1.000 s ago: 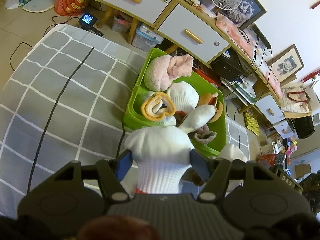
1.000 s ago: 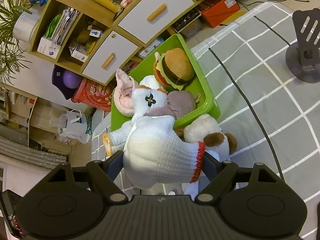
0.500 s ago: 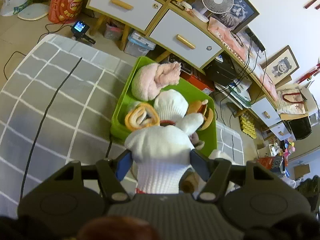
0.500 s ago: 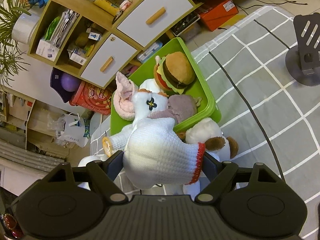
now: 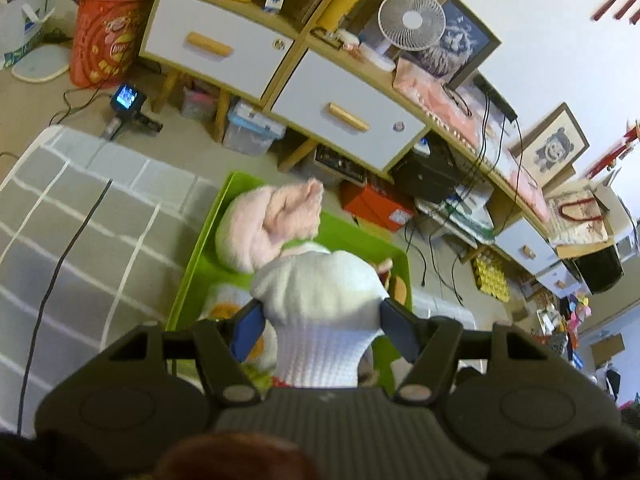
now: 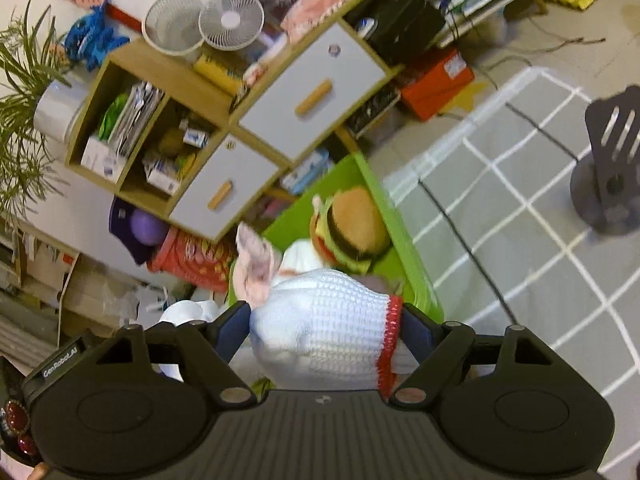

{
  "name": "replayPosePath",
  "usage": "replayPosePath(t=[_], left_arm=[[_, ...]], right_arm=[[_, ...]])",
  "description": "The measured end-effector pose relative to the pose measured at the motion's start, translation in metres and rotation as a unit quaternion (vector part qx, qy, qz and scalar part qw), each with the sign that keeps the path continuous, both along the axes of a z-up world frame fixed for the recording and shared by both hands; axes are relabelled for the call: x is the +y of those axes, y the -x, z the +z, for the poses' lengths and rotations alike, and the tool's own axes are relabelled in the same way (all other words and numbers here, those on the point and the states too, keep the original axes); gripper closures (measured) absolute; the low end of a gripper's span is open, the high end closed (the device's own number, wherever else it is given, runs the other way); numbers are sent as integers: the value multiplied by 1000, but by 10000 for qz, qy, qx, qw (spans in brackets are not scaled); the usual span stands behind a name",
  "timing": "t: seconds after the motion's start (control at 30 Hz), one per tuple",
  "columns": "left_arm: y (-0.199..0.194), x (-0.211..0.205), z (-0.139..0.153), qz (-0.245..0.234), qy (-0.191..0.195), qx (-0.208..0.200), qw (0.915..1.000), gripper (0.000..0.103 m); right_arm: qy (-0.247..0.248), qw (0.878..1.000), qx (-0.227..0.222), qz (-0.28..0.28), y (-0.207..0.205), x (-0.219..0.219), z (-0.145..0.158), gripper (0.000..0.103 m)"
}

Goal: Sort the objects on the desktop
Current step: 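Carry both gloves over the green tray and open both grippers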

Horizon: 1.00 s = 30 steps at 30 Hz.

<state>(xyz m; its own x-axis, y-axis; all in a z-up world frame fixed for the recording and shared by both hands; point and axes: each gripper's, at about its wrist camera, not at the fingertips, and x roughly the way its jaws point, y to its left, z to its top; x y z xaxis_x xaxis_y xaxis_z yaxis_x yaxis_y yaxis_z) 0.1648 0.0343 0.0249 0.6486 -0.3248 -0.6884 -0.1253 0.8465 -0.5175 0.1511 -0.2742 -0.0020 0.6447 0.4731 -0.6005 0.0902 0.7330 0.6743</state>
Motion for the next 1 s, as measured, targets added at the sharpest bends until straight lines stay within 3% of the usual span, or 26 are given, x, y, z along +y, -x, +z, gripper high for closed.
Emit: replayPosePath(t=[0.2, 0.57, 0.73, 1.0], left_arm=[[-12, -4, -27, 42, -128, -23, 9999, 38], [-24, -9, -55, -5, -257, -74, 9996, 38], [-30, -3, -66, 53, -104, -58, 9999, 39], [-34, 4, -75, 75, 61, -31, 9999, 38]], right_arm=[[34, 9992, -371, -169, -10, 5, -7, 23], [730, 9955, -600, 23, -23, 40, -29, 25], [893, 9934, -718, 110, -23, 45, -34, 27], [758, 9947, -690, 99, -23, 41, -38, 28]])
